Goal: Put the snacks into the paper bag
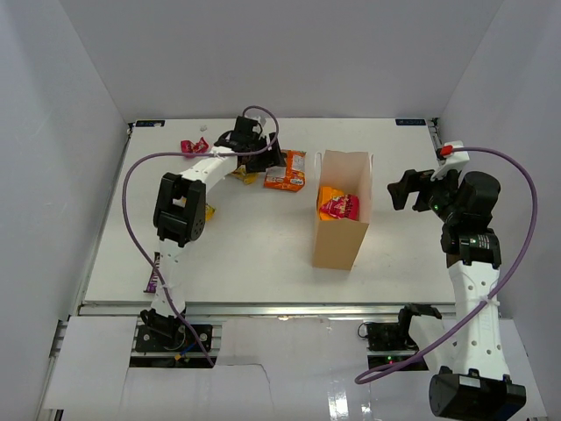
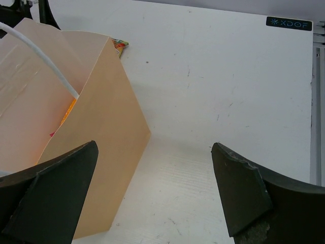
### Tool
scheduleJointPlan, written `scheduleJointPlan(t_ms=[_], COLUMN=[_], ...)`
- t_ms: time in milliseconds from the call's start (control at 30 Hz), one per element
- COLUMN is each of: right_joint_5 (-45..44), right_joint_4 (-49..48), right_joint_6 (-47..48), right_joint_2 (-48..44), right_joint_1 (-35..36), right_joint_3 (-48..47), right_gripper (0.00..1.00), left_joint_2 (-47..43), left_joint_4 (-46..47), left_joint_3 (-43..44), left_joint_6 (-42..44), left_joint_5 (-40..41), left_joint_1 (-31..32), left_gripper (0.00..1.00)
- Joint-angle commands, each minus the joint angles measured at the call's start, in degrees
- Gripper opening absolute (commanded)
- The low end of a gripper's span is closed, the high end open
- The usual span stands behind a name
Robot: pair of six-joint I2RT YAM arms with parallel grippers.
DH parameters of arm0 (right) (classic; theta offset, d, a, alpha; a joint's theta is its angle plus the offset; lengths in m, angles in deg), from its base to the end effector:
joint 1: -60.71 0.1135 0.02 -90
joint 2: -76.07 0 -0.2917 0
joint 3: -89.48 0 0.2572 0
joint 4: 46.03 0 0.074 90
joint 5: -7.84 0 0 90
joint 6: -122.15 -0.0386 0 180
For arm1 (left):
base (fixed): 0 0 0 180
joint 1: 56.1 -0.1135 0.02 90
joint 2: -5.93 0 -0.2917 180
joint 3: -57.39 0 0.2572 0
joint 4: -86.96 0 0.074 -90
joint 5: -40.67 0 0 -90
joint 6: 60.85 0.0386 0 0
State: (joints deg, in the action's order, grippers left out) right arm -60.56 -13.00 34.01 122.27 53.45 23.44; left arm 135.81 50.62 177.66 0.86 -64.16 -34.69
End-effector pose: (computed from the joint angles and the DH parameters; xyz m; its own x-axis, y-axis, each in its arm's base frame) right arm 0.1675 -0.0070 0.3863 -0.2185 -0.0026 -0.9758 -0.2453 0.9680 0.0524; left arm 0.4973 -0.2056 0.2144 -0.8350 -0.1647 -0.5251 0.1395 0.8596 -0.4915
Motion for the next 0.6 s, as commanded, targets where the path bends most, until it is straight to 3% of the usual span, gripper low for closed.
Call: scheduleJointPlan(t_ms=[0,200,300,433,533,567], right_joint_5=[1.2,2.3,2.6,3.3,3.4,3.5], right_joint_4=[-1.9,-1.9,-1.9,-2.0,-1.9,-1.9], right_joint_6=[-0.5,-1.4,-1.4,-1.4,-1.4,-1.4], right_joint_2=[-0.6,-0.8,-1.0,-1.5,-1.9,-2.1], right_joint_1=[-0.5,-0.5,-0.5,-0.6,-0.6,-0.6], right_joint_3=[0.8,2.5,3.3,4.0,4.2,4.2], right_gripper=[0.98,0.98,0.98,0.98,0.98,0.98], left_joint_2=[0.5,2.1,2.3,2.3,1.6,1.3], left_joint_4=[-2.0,-1.9,-1.6,-1.7,-2.2,-2.3], left_joint_3=[1.9,1.5,0.7,0.4,0.2,0.3], left_joint_6=[2.2,2.9,2.9,2.1,1.5,1.3], left_joint_5=[4.0,3.8,3.0,3.1,4.2,4.5], left_joint_1=[1.3,2.7,3.2,3.3,3.3,3.3], left_gripper=[0.86,0.86,0.81,0.6,0.33,0.3])
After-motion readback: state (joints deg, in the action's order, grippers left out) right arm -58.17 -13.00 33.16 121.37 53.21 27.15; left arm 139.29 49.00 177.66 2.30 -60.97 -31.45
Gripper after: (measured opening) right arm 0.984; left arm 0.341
